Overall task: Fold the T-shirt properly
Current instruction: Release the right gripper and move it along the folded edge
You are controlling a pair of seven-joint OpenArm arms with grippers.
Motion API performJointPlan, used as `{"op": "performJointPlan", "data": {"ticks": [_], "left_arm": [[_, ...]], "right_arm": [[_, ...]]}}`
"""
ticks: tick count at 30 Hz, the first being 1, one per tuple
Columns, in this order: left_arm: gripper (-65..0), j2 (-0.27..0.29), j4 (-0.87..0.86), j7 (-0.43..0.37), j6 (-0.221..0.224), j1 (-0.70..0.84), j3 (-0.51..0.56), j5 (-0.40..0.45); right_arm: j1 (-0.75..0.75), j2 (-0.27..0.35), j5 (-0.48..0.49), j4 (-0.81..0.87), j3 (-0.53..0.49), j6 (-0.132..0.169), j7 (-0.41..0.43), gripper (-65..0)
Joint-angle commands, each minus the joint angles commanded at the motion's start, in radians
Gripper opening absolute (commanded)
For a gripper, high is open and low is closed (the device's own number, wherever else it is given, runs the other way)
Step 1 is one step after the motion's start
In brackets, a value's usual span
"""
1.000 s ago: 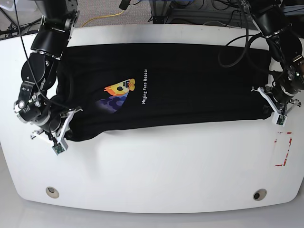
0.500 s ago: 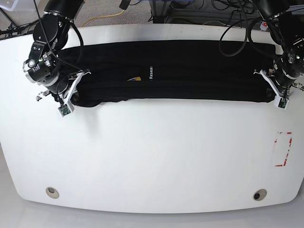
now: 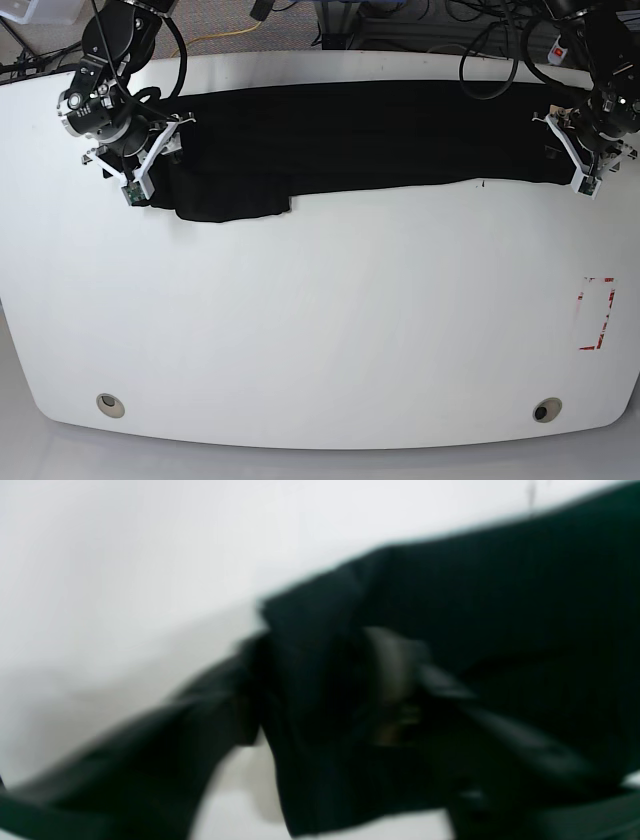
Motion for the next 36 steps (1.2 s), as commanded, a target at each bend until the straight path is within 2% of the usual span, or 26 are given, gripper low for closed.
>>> {"op": "performJointPlan", "data": {"ticks": [3,8,10,12,14,17,21,26,30,32,36], "left_arm": [[-26.8,-0.014,0.018,0.032,0.000,0.000,-0.003,-0.028],[-26.8,-0.041,0.135,0.040,0.000,0.005,-0.087,-0.201],[-26.8,-0.043,0.147,0.057,0.000,0.005,-0.109,-0.261],[-26.8,-0.043,0.144,0.098,0.000,-0.006,-0.117,-0.293],[-27.1,-0.034,0.144,0.121,0.000,-0.043,-0.095,-0.278],[-27.2,0.008,0.123,0.129,0.000,-0.058,-0.041,-0.227],[-27.2,0.021,0.063,0.126,0.000,-0.063,-0.005,-0.137],[-27.2,0.020,-0.023,0.124,0.000,-0.057,-0.011,-0.117],[-27.9,0.003,-0.072,0.124,0.000,-0.037,-0.012,-0.115],[-31.3,-0.020,-0.077,0.123,0.000,-0.015,-0.012,-0.118],[-35.6,-0.029,-0.078,0.098,0.000,0.006,-0.012,-0.117]], "right_arm": [[0.000,0.000,0.000,0.015,0.026,0.000,-0.002,-19.0],[0.002,-0.006,0.005,0.058,0.049,0.000,-0.002,-20.0],[0.002,-0.006,0.043,0.060,0.049,0.000,-0.002,-21.7],[0.002,-0.006,0.132,0.055,0.048,0.000,-0.002,-24.1],[0.002,-0.006,0.218,0.048,0.043,0.000,-0.002,-26.2],[0.002,-0.008,0.288,0.003,0.032,0.000,-0.002,-27.9],[0.032,-0.008,0.295,-0.106,-0.020,0.000,0.006,-31.1],[0.060,0.006,0.295,-0.258,-0.020,0.000,0.031,-37.3],[0.058,0.066,0.293,-0.353,-0.021,0.000,0.086,-39.6],[0.058,0.095,0.293,-0.396,-0.018,0.000,0.100,-39.8],[0.058,0.135,0.296,-0.411,-0.018,0.000,0.103,-39.6]]}}
